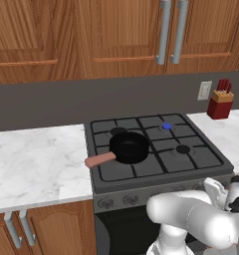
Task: Turn off the rear right burner of the stove.
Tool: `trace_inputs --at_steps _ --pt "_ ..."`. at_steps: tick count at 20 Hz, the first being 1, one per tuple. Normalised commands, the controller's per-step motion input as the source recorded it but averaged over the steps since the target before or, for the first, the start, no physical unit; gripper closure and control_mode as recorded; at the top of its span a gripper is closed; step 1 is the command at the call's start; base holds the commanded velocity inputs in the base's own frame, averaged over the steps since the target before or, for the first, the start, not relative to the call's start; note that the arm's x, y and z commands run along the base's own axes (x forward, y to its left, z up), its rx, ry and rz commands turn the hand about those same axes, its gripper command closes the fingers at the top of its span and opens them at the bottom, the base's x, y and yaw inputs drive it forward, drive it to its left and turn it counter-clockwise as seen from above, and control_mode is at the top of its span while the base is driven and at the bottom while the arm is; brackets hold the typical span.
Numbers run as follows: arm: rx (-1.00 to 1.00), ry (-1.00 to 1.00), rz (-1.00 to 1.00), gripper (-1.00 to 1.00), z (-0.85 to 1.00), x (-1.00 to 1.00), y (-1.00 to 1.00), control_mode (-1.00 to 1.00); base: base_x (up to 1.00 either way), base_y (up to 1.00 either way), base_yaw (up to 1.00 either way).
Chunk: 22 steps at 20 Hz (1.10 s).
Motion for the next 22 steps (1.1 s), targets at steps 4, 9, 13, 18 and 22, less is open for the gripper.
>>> trace_inputs --at_steps 4,9,13,18,22 --pt "0.0 0.0 0.0 -1.0 -0.16 0.11 0.0 -1.0 0.0 0.0 0.0" --pt "0.0 0.0 0.0 -1.0 -0.19 0.07 0.0 -1.0 0.0 0.0 0.0" --pt "0.01 0.0 0.0 -1.0 -0.12 0.15 0.0 -1.0 0.0 0.0 0.0" --pt "0.03 -0.01 0.0 -1.0 -0.05 0.03 -0.02 -1.0 0.0 0.0 0.0" --pt "0.03 -0.02 0.0 -1.0 -0.04 0.0 -0.11 -1.0 0.0 0.0 0.0"
